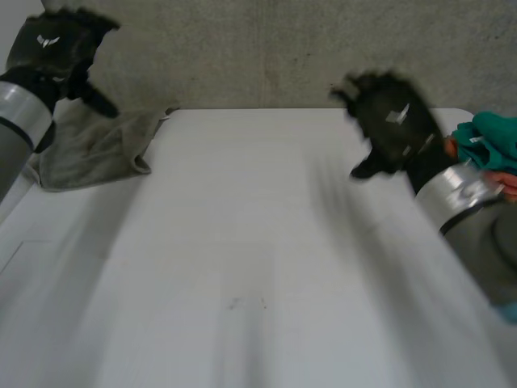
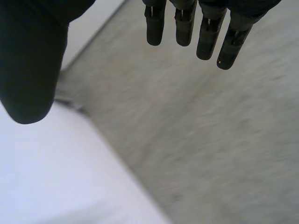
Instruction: Fold the laundry.
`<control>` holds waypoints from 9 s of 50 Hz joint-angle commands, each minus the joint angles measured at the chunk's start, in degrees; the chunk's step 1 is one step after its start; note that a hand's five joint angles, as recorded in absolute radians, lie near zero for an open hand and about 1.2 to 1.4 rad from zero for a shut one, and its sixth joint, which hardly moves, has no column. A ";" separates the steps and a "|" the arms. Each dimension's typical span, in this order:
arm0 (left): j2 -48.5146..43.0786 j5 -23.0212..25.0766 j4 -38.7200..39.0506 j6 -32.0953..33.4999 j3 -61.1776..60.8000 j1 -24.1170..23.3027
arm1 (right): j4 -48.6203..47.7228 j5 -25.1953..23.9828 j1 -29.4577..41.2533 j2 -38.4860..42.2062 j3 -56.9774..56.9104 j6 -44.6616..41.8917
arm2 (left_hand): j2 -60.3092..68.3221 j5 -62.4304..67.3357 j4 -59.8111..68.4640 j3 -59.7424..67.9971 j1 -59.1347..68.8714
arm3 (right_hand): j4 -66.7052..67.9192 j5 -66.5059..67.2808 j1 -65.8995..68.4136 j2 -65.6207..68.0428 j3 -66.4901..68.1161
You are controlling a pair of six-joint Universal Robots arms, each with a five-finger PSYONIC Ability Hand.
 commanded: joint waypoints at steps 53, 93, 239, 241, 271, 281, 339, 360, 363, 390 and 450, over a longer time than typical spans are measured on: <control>-64.57 21.98 4.94 20.67 54.78 8.09 | 3.73 3.05 -0.57 8.62 7.96 -8.54 | 29.36 28.57 29.32 28.86 29.07 | -3.44 -3.31 -1.70 -2.76 -2.29; -70.37 25.68 5.38 36.23 59.79 8.09 | 4.17 3.05 -0.66 9.41 7.70 -10.91 | 68.21 67.42 68.18 67.71 67.92 | -3.44 -3.31 -1.70 -2.76 -2.29; -22.39 10.29 3.89 16.63 -8.24 6.24 | 5.75 12.54 8.22 15.65 7.70 -4.41 | 7.01 6.22 6.98 6.51 6.72 | 38.70 38.83 40.44 39.37 39.85; -22.47 10.29 3.89 16.63 -8.24 6.24 | 5.75 12.46 8.22 16.35 6.91 -4.41 | 7.01 6.22 6.98 6.51 6.72 | 44.71 44.84 46.45 45.38 45.86; -20.28 18.73 -2.61 17.78 -12.89 10.28 | 12.17 11.14 -14.36 14.68 -0.91 -15.03 | 10.72 9.92 10.68 10.21 10.42 | 66.56 66.69 68.30 67.24 67.71; -20.63 18.73 -4.11 17.78 -12.72 9.67 | 12.08 10.43 -14.63 15.65 -1.09 -15.66 | 14.08 13.28 14.04 13.57 13.78 | 66.56 66.69 68.30 67.24 67.71; -24.76 16.01 -8.07 24.28 -7.01 6.42 | 12.17 10.17 -14.55 16.01 -0.12 -15.92 | 21.99 21.19 21.95 21.48 21.69 | 66.56 66.69 68.30 67.24 67.71; -28.01 14.34 -5.70 24.10 -2.43 3.08 | 12.17 10.17 -14.63 16.01 0.05 -15.92 | 38.97 38.17 38.93 38.46 38.68 | 66.56 66.69 68.30 67.24 67.71; -27.92 13.64 -4.20 24.10 -2.52 2.55 | 12.17 10.17 -14.63 16.01 0.05 -15.92 | 39.31 38.52 39.27 38.81 39.02 | 66.56 66.69 68.30 67.24 67.71; -14.23 5.46 -2.79 23.75 -11.65 0.00 | 16.99 11.14 -14.20 12.76 -0.12 -16.54 | 68.22 67.43 68.18 67.72 67.93 | 66.56 66.69 68.30 67.24 67.71; -21.42 10.82 4.68 24.72 -15.09 1.85 | 24.74 8.94 -14.11 13.02 0.14 -16.98 | 25.51 24.72 25.48 25.01 25.22 | 66.56 66.69 68.30 67.24 67.71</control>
